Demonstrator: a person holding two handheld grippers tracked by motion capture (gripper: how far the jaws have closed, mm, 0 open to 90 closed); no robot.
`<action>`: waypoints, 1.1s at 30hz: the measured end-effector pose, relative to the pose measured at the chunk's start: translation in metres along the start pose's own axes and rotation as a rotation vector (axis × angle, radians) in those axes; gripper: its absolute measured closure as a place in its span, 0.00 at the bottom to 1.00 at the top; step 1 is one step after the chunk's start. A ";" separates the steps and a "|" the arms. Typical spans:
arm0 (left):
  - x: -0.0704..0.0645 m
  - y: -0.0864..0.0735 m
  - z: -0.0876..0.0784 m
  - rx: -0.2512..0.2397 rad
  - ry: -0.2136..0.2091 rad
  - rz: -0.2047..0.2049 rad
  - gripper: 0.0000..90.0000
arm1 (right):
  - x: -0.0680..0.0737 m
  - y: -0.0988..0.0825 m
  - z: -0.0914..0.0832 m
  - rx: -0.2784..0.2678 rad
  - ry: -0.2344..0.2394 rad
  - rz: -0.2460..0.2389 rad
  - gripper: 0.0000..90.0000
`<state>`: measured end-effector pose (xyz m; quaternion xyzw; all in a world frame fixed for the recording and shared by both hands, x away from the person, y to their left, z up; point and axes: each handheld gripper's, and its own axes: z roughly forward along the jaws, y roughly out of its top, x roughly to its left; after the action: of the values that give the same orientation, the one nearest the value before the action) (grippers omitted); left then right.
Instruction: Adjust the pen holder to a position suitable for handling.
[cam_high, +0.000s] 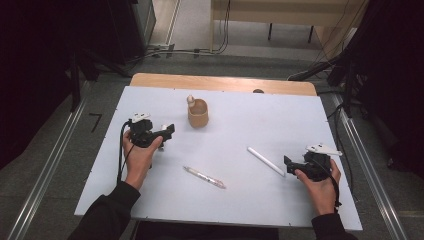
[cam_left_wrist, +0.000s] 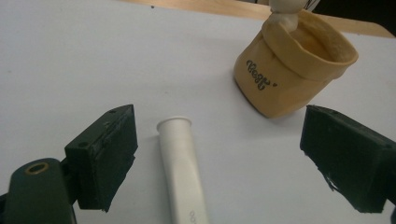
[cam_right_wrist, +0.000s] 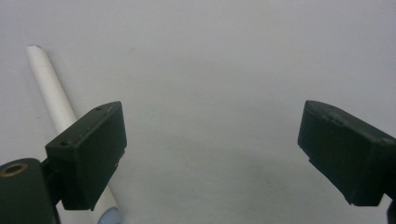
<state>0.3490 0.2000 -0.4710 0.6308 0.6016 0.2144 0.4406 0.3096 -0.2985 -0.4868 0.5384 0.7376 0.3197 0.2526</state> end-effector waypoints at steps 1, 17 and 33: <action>-0.001 0.001 0.001 0.000 -0.003 0.002 0.14 | 0.000 0.000 0.000 0.000 0.002 0.001 0.08; -0.012 0.017 0.023 0.007 -0.017 0.002 0.15 | 0.001 0.000 0.000 -0.001 0.010 -0.008 0.08; -0.024 0.035 0.039 0.002 -0.019 0.023 0.16 | 0.001 0.000 0.001 0.002 0.014 -0.009 0.08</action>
<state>0.3958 0.1697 -0.4568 0.6402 0.5902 0.2130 0.4431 0.3100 -0.2972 -0.4877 0.5331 0.7422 0.3215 0.2482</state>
